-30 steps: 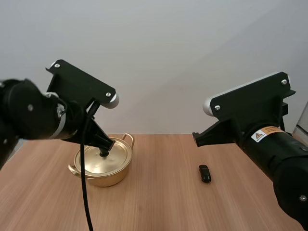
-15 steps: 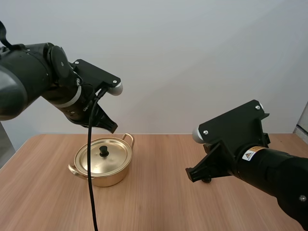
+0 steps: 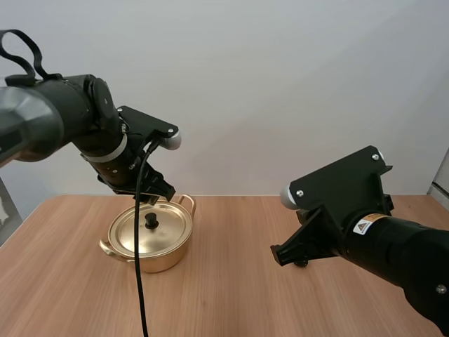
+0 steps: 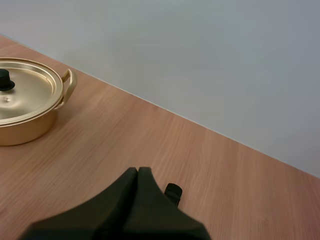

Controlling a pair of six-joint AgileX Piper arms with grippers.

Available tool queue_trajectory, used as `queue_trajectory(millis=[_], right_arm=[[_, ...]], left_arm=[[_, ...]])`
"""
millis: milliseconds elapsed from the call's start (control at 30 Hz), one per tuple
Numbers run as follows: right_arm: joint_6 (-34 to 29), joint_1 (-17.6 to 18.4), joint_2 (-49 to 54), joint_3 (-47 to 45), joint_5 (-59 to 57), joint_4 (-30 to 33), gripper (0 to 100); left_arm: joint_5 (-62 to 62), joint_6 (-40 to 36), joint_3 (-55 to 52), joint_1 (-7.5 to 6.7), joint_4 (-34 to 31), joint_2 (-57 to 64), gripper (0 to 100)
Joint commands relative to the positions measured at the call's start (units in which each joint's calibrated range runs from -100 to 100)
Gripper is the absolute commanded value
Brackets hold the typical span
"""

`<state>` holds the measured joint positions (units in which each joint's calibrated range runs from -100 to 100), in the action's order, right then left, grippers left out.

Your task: Open the pot, put the car inside, and close it

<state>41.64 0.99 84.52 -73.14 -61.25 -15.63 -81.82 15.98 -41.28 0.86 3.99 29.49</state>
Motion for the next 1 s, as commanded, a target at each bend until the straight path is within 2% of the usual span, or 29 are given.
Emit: queue_trajectory(millis=[0,367,967], right_arm=[[0.0,0.1,0.0,0.1,0.0,0.0,0],[0.0,0.1,0.0,0.1,0.0,0.0,0],[0.0,0.1,0.0,0.1,0.0,0.0,0]], left_arm=[[-0.3,0.0,0.1,-0.02,0.0,-2.2,83],[-0.3,0.4,0.1,-0.02,0.0,-11.9,83],[7.0,1.6,0.3,-0.02,0.0,-18.8,83]])
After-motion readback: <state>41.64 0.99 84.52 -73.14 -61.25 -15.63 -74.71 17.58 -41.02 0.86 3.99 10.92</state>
